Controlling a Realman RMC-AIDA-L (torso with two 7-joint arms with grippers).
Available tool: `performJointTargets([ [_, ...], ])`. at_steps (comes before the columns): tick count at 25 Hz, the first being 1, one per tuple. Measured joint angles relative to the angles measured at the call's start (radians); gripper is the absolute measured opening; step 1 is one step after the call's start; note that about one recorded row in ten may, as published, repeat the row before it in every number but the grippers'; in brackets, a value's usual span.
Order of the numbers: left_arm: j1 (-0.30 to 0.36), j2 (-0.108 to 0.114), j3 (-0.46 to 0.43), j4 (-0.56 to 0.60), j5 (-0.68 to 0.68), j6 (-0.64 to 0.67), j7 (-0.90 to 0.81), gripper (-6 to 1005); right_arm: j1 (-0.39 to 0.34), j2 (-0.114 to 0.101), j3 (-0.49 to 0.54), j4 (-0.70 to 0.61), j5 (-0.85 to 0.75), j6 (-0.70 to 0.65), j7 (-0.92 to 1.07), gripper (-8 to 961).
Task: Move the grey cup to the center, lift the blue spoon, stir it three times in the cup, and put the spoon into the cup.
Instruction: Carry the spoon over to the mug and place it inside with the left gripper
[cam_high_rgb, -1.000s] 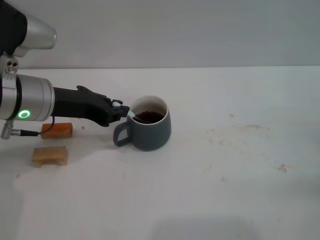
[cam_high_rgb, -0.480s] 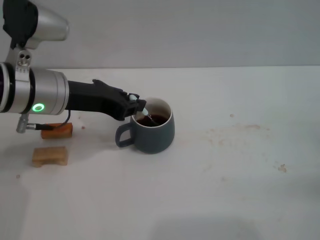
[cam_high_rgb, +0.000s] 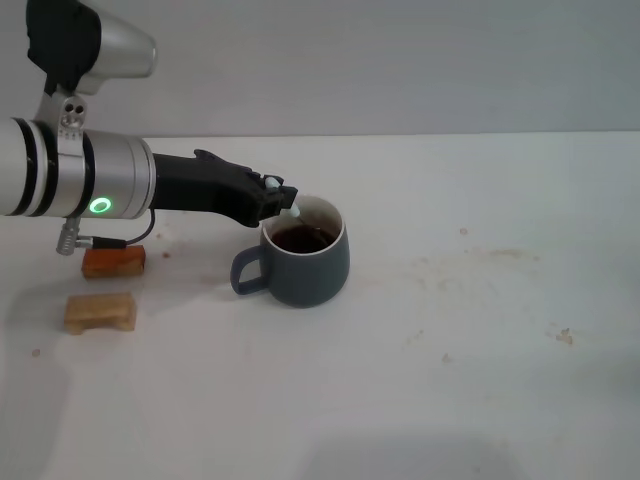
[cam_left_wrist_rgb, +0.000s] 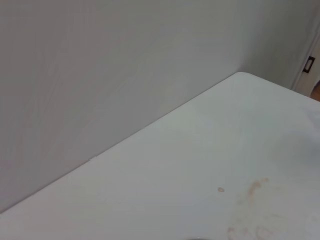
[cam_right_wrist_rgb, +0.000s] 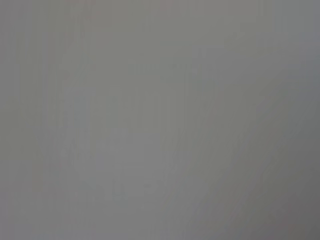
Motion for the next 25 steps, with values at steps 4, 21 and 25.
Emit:
performJointTargets([
  [4, -0.003, 0.001, -0.001, 0.01, 0.006, 0.006, 0.006, 179, 0.002, -0.001, 0.0, 0.0, 0.0, 0.0, 0.0, 38],
  [21, 0.021, 0.005, -0.084, -0.031, 0.035, -0.12, 0.004, 179, 0.024, -0.002, 0.0, -0.001, 0.0, 0.005, 0.0, 37],
  [25, 0.024, 0.003, -0.075, -0.041, 0.029, -0.131, 0.001, 179, 0.027, -0.002, -0.003, -0.006, 0.0, 0.005, 0.0, 37],
])
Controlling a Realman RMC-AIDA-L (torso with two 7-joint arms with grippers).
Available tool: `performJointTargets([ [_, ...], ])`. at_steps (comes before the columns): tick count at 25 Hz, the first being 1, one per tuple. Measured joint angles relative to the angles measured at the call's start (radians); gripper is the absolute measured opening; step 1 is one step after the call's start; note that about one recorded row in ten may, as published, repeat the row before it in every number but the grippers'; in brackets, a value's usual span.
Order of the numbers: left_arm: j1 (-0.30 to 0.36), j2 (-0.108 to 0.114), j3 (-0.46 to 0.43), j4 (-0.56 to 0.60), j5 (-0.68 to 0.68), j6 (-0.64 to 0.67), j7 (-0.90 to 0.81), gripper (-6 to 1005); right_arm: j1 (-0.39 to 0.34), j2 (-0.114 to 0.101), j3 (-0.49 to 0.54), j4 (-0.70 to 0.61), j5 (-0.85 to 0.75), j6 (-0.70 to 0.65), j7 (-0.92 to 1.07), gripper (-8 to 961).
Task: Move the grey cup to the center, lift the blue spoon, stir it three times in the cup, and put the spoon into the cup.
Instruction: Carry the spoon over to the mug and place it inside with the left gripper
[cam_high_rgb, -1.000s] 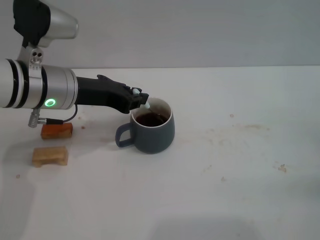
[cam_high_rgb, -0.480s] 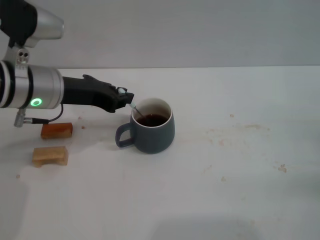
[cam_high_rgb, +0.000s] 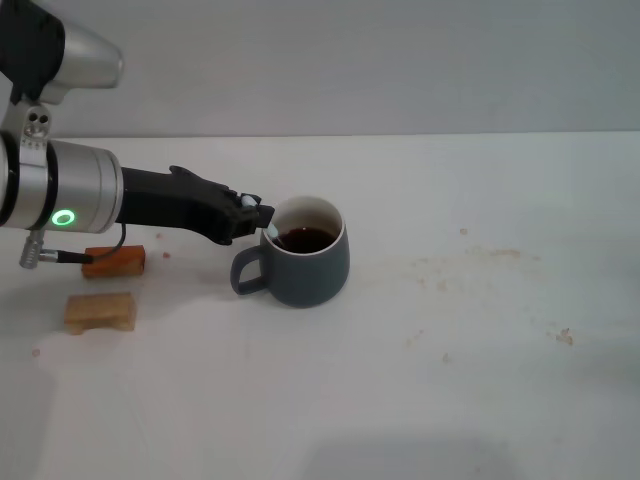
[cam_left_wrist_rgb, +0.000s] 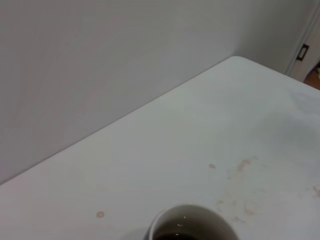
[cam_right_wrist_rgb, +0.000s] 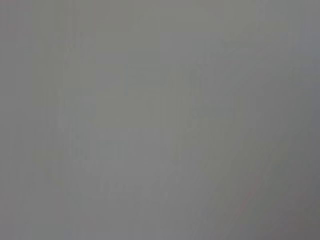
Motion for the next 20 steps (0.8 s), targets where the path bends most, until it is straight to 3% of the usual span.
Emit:
performJointTargets([
  [11, -0.013, -0.004, 0.053, 0.005, -0.015, 0.049, 0.0, 179, -0.011, 0.002, -0.009, -0.002, 0.0, -0.003, 0.0, 38],
  [20, -0.03, -0.001, 0.081, 0.036, -0.003, 0.164, 0.008, 179, -0.022, 0.003, -0.022, 0.003, 0.0, -0.004, 0.0, 38],
])
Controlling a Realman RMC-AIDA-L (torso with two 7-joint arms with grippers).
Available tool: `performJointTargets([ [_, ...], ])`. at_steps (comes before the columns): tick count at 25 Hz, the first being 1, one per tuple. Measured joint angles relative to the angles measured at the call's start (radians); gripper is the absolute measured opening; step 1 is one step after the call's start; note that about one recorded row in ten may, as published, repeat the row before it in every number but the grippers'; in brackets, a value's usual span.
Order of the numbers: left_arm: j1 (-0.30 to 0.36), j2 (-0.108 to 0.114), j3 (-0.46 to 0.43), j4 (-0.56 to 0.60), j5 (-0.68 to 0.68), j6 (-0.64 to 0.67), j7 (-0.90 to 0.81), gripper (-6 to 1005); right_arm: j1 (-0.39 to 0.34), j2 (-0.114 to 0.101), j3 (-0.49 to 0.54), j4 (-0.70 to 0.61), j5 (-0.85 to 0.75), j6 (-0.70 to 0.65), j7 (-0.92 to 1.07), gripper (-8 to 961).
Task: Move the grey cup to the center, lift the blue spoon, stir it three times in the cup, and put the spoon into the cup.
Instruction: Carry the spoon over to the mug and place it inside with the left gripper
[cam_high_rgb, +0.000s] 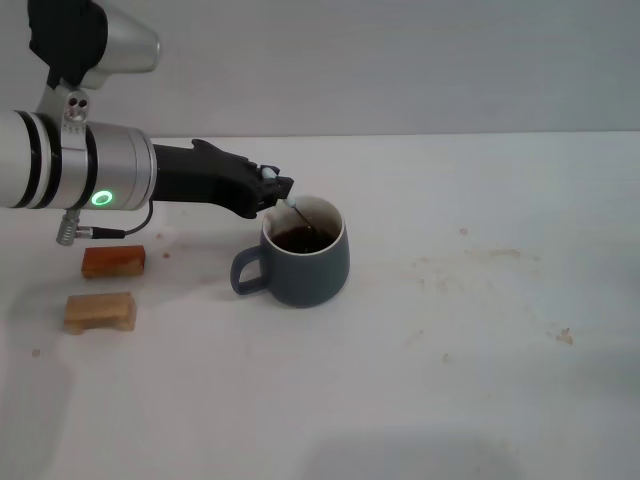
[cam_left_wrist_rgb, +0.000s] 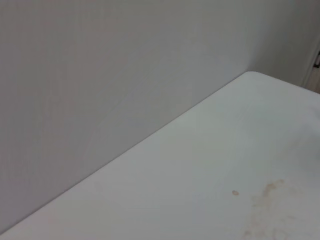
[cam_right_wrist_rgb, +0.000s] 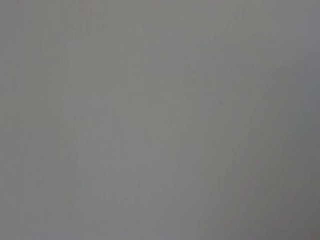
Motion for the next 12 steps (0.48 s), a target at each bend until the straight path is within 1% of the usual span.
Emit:
performJointTargets([
  [6, 0.014, 0.004, -0.01, 0.001, 0.028, 0.004, 0.001, 179, -0.001, 0.0, -0.001, 0.001, 0.0, 0.0, 0.0, 38],
  [11, 0.047, 0.006, -0.018, -0.035, 0.038, -0.024, -0.004, 180, -0.001, 0.0, -0.002, 0.002, 0.0, 0.0, 0.0, 38],
  [12, 0.06, 0.006, -0.028, -0.054, 0.039, -0.048, -0.007, 180, 0.0, 0.0, -0.002, 0.003, 0.0, 0.0, 0.0, 38],
])
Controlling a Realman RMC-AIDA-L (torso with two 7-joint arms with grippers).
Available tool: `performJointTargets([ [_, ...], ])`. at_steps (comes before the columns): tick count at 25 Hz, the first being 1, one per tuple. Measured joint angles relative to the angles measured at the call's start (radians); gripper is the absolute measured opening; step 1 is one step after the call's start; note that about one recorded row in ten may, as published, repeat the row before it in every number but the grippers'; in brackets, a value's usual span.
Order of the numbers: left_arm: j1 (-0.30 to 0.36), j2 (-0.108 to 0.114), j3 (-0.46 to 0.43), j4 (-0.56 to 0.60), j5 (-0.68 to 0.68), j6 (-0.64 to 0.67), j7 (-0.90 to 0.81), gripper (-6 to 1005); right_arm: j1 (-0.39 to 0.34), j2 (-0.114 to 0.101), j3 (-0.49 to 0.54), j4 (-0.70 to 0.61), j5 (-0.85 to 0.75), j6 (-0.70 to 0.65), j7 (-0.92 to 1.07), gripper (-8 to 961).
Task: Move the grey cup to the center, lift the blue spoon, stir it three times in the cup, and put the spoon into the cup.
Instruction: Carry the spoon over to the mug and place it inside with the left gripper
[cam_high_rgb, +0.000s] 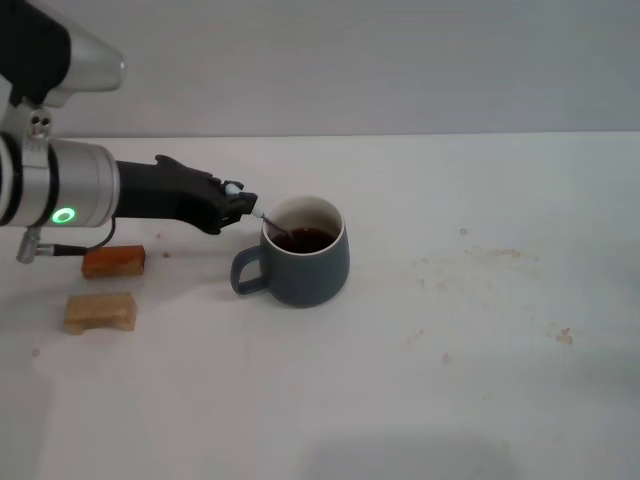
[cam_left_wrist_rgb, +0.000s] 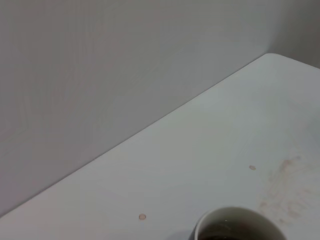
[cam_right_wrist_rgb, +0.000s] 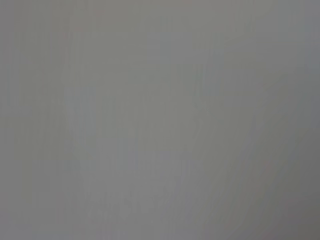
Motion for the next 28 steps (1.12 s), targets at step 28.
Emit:
performJointTargets([
  [28, -0.068, -0.008, 0.092, 0.064, -0.093, 0.086, 0.022, 126, 0.001, -0.002, -0.004, 0.001, 0.0, 0.0, 0.0, 38],
])
